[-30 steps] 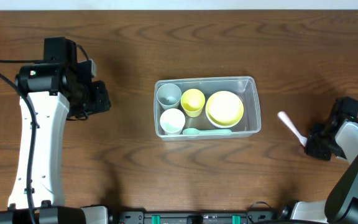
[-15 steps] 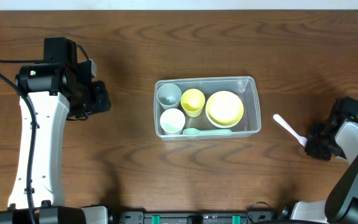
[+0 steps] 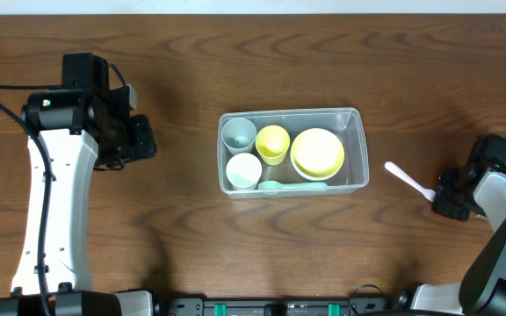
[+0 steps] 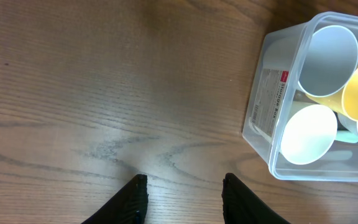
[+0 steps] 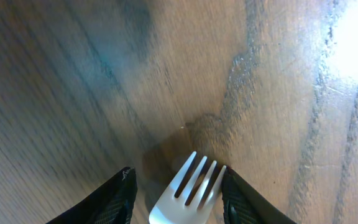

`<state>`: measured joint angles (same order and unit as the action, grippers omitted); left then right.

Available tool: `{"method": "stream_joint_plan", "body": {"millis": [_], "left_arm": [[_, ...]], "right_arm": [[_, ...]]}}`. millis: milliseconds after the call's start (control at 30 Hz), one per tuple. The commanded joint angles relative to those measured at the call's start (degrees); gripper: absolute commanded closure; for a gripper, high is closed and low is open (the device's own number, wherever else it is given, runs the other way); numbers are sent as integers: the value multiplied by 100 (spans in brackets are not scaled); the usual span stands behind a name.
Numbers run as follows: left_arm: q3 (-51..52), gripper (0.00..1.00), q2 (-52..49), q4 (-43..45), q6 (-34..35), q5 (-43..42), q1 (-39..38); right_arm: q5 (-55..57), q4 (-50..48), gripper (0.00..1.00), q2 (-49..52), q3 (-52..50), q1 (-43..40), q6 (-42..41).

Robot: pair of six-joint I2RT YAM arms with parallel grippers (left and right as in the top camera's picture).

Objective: Pack container
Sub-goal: 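Close the right gripper on the white fork and rotate it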

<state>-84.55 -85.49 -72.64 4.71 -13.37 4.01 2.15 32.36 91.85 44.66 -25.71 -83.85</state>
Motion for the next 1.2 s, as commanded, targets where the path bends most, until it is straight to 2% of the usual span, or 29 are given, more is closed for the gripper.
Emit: {"method": "stream_joint_plan", "body": {"millis": [0, 233, 533, 1000, 1167], "left_arm": [[24, 59, 63, -22, 31, -15, -7], [24, 59, 63, -24, 31, -15, -7], [24, 59, 63, -22, 31, -15, -7], [24, 59, 63, -24, 31, -15, -7], [24, 59, 63, -24, 31, -15, -7]], "right_arm": [[-24, 103, 53, 201, -173, 24, 144], [-26, -26, 51, 203, -173, 310, 118], [-26, -17, 53, 203, -173, 533, 118], [-24, 87, 67, 203, -173, 533, 120], [-24, 87, 68, 203, -173, 533, 120]]}}
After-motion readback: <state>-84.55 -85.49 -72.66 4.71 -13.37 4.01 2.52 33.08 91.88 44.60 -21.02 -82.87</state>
